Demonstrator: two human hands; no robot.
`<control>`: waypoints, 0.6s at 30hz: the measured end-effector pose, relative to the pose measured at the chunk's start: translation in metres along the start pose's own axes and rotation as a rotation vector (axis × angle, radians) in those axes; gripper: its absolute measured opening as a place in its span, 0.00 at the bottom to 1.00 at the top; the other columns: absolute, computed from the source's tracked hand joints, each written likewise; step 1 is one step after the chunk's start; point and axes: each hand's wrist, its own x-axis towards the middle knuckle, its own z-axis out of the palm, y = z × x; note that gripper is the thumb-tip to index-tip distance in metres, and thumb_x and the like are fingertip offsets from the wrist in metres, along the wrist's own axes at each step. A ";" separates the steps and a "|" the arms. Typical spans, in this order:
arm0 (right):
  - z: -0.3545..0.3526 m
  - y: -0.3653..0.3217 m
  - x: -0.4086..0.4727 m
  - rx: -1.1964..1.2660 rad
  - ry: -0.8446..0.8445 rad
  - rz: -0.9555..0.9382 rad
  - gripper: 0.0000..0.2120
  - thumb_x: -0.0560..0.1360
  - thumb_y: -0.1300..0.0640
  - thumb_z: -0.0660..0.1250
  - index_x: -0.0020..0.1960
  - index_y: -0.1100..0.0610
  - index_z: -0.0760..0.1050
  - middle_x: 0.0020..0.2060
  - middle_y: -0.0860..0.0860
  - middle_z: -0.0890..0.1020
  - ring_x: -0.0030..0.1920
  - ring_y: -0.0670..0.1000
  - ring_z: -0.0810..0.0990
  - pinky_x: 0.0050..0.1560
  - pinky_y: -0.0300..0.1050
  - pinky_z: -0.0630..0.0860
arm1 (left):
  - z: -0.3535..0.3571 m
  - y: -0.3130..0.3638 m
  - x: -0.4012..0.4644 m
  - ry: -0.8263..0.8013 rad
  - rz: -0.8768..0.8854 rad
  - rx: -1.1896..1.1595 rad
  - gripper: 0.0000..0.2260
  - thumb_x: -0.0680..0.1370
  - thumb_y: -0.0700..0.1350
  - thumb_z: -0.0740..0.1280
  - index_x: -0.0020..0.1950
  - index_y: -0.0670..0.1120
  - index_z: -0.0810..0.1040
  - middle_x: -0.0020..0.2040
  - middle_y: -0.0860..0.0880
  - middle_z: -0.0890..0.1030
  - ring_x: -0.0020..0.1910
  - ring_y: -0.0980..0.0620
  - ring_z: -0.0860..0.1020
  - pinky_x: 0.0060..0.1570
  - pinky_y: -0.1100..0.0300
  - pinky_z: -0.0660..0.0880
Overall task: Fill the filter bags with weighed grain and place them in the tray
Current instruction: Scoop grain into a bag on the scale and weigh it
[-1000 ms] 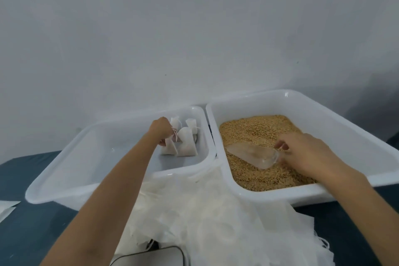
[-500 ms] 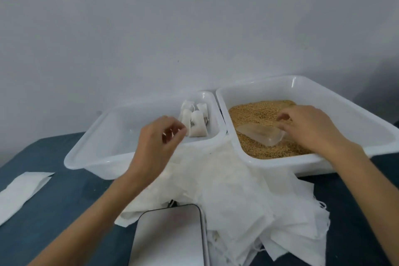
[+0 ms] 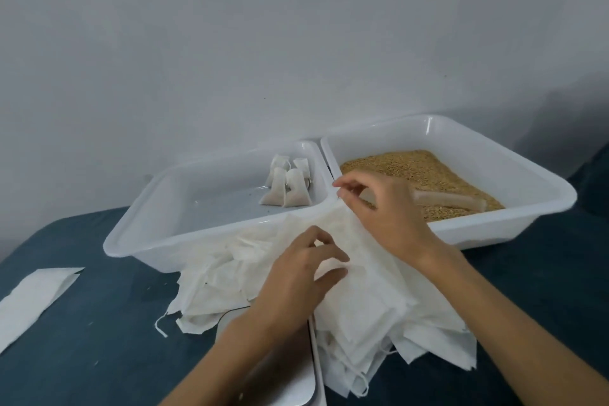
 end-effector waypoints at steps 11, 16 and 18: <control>0.003 -0.017 -0.014 0.195 -0.303 0.032 0.21 0.72 0.35 0.72 0.60 0.44 0.81 0.53 0.38 0.84 0.58 0.40 0.79 0.55 0.28 0.70 | -0.020 -0.012 -0.005 0.428 -0.295 -0.629 0.09 0.85 0.42 0.65 0.46 0.52 0.77 0.37 0.46 0.81 0.34 0.55 0.77 0.34 0.63 0.75; 0.011 -0.014 -0.014 0.392 -0.287 0.104 0.06 0.75 0.50 0.74 0.48 0.53 0.84 0.44 0.46 0.87 0.47 0.43 0.85 0.51 0.37 0.78 | -0.020 -0.015 -0.009 0.525 -0.331 -0.676 0.05 0.86 0.43 0.62 0.51 0.47 0.75 0.35 0.45 0.83 0.31 0.51 0.79 0.34 0.65 0.75; 0.010 -0.013 -0.012 0.451 -0.273 0.127 0.14 0.75 0.47 0.72 0.47 0.60 0.83 0.41 0.50 0.87 0.44 0.44 0.85 0.48 0.45 0.80 | -0.023 -0.016 -0.007 0.556 -0.362 -0.730 0.06 0.86 0.43 0.62 0.51 0.45 0.75 0.34 0.45 0.83 0.31 0.51 0.78 0.36 0.62 0.77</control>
